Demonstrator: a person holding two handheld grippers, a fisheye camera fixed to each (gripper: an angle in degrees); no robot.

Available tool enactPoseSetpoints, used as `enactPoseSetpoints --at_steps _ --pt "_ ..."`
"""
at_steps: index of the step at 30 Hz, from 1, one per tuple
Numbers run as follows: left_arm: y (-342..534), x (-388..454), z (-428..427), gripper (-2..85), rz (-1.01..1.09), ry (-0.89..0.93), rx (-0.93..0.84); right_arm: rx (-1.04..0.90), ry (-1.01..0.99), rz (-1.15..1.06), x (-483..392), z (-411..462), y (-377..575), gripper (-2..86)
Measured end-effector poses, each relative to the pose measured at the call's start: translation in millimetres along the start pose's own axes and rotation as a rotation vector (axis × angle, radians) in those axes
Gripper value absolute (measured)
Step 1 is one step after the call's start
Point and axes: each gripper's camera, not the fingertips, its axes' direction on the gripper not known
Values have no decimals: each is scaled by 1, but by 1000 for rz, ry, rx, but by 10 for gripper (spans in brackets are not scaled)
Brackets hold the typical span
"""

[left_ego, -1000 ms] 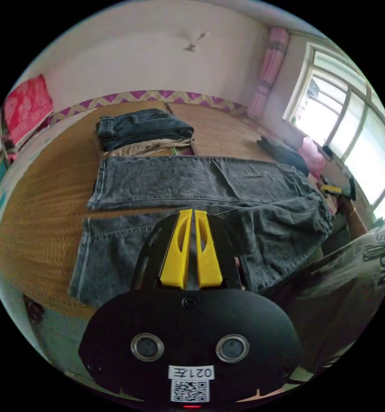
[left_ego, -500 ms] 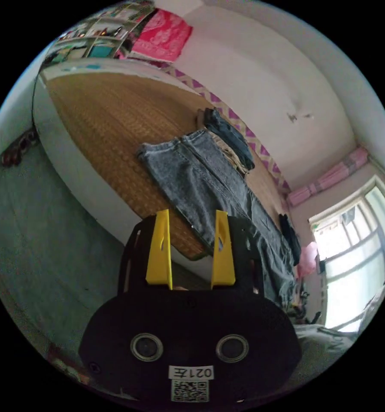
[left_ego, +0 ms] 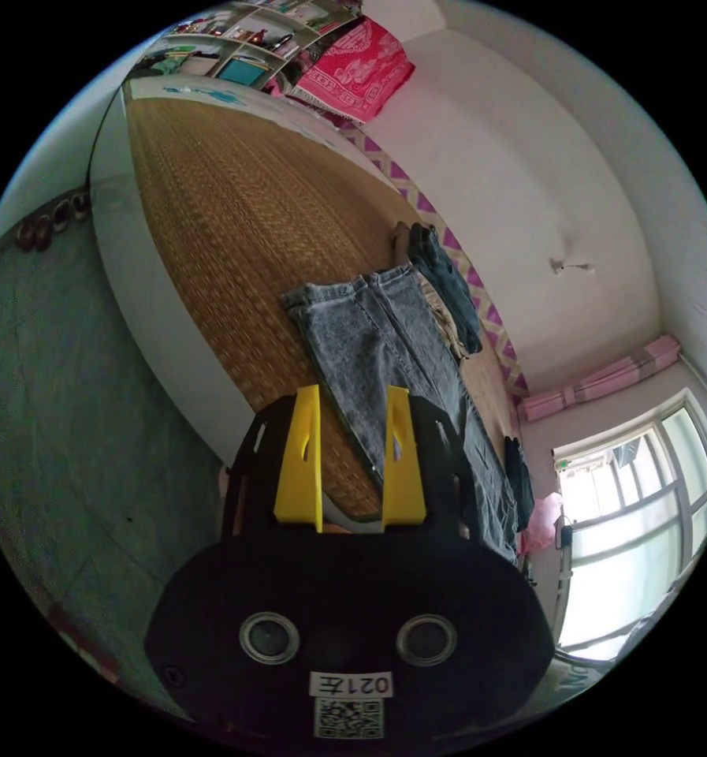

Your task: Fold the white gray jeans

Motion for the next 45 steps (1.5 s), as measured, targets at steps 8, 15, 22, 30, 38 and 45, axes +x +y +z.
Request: enactPoseSetpoints --at_steps 8,15,22,30,38,45 --pt "-8 1 7 106 33 -14 -24 37 -211 184 50 16 -2 93" --pt "-16 3 16 83 55 -29 -43 93 -278 237 73 14 -4 87" --pt "-20 3 22 72 61 -23 -38 93 -352 314 93 29 -12 90" --pt "-30 7 31 79 68 -11 -50 147 -476 393 109 38 -9 90" --pt "-41 14 41 72 74 -16 -49 171 -517 399 109 48 -13 91" --pt "-54 19 52 68 70 -1 -51 151 -542 353 103 65 -18 108"
